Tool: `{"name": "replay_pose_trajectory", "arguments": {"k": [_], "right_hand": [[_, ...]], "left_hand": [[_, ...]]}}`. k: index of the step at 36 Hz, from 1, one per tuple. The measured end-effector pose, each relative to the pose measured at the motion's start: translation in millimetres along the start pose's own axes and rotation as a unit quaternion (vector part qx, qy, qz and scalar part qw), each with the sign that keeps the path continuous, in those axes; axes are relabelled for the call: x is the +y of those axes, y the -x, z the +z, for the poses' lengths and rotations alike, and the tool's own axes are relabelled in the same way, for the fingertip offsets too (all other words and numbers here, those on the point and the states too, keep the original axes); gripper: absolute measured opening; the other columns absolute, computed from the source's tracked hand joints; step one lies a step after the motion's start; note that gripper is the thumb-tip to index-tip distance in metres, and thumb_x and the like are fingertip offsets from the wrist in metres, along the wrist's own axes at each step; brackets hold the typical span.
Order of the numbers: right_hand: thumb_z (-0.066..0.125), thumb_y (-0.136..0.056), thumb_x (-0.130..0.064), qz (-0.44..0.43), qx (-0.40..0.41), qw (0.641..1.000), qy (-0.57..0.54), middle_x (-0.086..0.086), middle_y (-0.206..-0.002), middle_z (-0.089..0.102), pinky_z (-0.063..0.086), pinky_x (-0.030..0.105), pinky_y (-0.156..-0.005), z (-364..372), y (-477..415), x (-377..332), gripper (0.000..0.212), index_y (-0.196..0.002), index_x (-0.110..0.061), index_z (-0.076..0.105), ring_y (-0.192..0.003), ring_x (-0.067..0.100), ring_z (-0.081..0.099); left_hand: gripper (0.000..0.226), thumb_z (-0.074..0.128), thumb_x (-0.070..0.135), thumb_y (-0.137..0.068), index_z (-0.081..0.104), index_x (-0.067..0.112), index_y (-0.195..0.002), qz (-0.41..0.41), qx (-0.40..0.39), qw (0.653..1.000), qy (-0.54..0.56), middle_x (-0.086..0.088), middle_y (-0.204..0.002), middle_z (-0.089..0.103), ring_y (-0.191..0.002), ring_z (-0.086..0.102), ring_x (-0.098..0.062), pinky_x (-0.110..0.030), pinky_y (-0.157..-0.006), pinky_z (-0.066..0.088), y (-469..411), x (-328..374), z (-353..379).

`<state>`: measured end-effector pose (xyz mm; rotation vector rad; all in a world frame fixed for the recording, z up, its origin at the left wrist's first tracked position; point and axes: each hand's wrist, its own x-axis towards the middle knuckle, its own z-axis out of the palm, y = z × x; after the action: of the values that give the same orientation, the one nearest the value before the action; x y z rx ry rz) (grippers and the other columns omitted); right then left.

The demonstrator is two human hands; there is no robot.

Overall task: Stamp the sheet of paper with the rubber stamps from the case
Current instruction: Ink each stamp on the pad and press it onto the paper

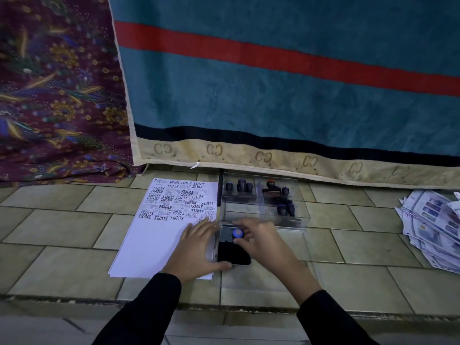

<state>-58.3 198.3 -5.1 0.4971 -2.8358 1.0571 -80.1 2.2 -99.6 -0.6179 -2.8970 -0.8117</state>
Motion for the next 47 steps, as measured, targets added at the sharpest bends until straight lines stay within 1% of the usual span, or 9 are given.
{"name": "replay_pose_trajectory", "arguments": {"k": [7,14,20,23,25,29,33,38,47], "right_hand": [[0.067,-0.081,-0.014,-0.035,-0.025,0.997,0.067,0.007,-0.098,0.065,0.052,0.035,-0.078,7,5,3,0.018,-0.098,-0.009,0.064,-0.082,0.019,0.063],[0.071,-0.075,-0.01,-0.056,-0.029,0.995,0.083,0.005,-0.091,0.065,0.049,0.027,-0.073,16,7,3,0.011,-0.084,-0.008,0.064,-0.083,0.02,0.062],[0.071,-0.075,-0.008,-0.024,-0.01,0.998,0.059,0.006,-0.092,0.066,0.051,0.032,-0.076,14,2,3,0.014,-0.087,-0.006,0.064,-0.081,0.021,0.062],[0.072,-0.074,-0.008,-0.031,-0.019,0.997,0.064,0.006,-0.093,0.066,0.052,0.034,-0.076,17,4,5,0.015,-0.087,-0.007,0.064,-0.082,0.021,0.062],[0.071,-0.076,-0.01,-0.024,-0.025,0.997,0.063,0.006,-0.096,0.066,0.052,0.034,-0.078,17,4,5,0.016,-0.09,-0.007,0.064,-0.085,0.021,0.063],[0.069,-0.078,-0.008,-0.001,-0.035,0.999,0.035,0.007,-0.095,0.068,0.054,0.031,-0.079,13,-7,3,0.015,-0.093,-0.008,0.066,-0.082,0.021,0.065],[0.07,-0.078,-0.004,0.032,0.03,0.997,-0.065,0.002,-0.093,0.066,0.049,0.002,-0.07,17,-26,-6,0.019,-0.097,-0.007,0.068,-0.075,0.011,0.064],[0.068,-0.082,-0.008,-0.01,0.026,0.999,-0.04,0.01,-0.105,0.064,0.055,0.026,-0.084,38,-49,-14,0.022,-0.105,-0.008,0.065,-0.086,0.02,0.066],[0.062,-0.085,-0.006,-0.033,-0.016,0.999,0.027,0.015,-0.11,0.063,0.05,0.032,-0.088,62,-71,-17,0.024,-0.109,-0.003,0.064,-0.098,0.027,0.061]], "left_hand": [[0.103,0.049,0.091,-0.058,0.036,0.032,-0.142,-0.003,0.008,1.0,0.005,0.02,-0.149,0.035,-0.141,0.011,0.006,-0.032,-0.12,-0.001,1,-2,4],[0.105,0.05,0.09,-0.059,0.031,0.034,-0.145,-0.01,-0.002,1.0,0.014,0.021,-0.151,0.031,-0.141,0.01,0.007,-0.031,-0.12,-0.003,2,1,2],[0.103,0.047,0.091,-0.06,0.031,0.036,-0.145,-0.011,-0.012,0.999,0.036,0.026,-0.148,0.028,-0.14,0.01,0.008,-0.031,-0.12,-0.002,2,4,-2],[0.079,0.046,0.083,-0.073,0.036,0.044,-0.14,-0.057,0.027,0.982,0.175,0.028,-0.144,0.028,-0.135,0.013,0.015,-0.026,-0.116,0.011,5,2,-8],[0.052,0.049,0.063,-0.088,0.04,0.045,-0.137,-0.088,0.091,0.962,0.24,0.022,-0.144,0.036,-0.137,0.025,0.007,-0.026,-0.113,0.021,4,-3,-17],[0.039,0.048,0.028,-0.099,0.048,0.022,-0.137,-0.13,0.185,0.966,0.125,0.004,-0.146,0.045,-0.14,0.032,-0.014,-0.043,-0.117,0.025,-1,-22,-30],[0.043,0.044,0.027,-0.099,0.042,0.018,-0.142,-0.189,0.136,0.972,0.011,0.0,-0.154,0.035,-0.147,0.019,-0.017,-0.045,-0.119,0.004,0,-35,-30],[0.045,0.037,0.031,-0.101,0.037,0.021,-0.144,-0.192,0.095,0.975,-0.052,0.002,-0.158,0.027,-0.148,0.013,-0.014,-0.046,-0.119,0.001,4,-39,-21],[0.045,0.04,0.03,-0.099,0.041,0.02,-0.142,-0.195,0.104,0.974,-0.053,0.002,-0.156,0.03,-0.147,0.017,-0.013,-0.045,-0.119,0.003,2,-39,-21]]}}
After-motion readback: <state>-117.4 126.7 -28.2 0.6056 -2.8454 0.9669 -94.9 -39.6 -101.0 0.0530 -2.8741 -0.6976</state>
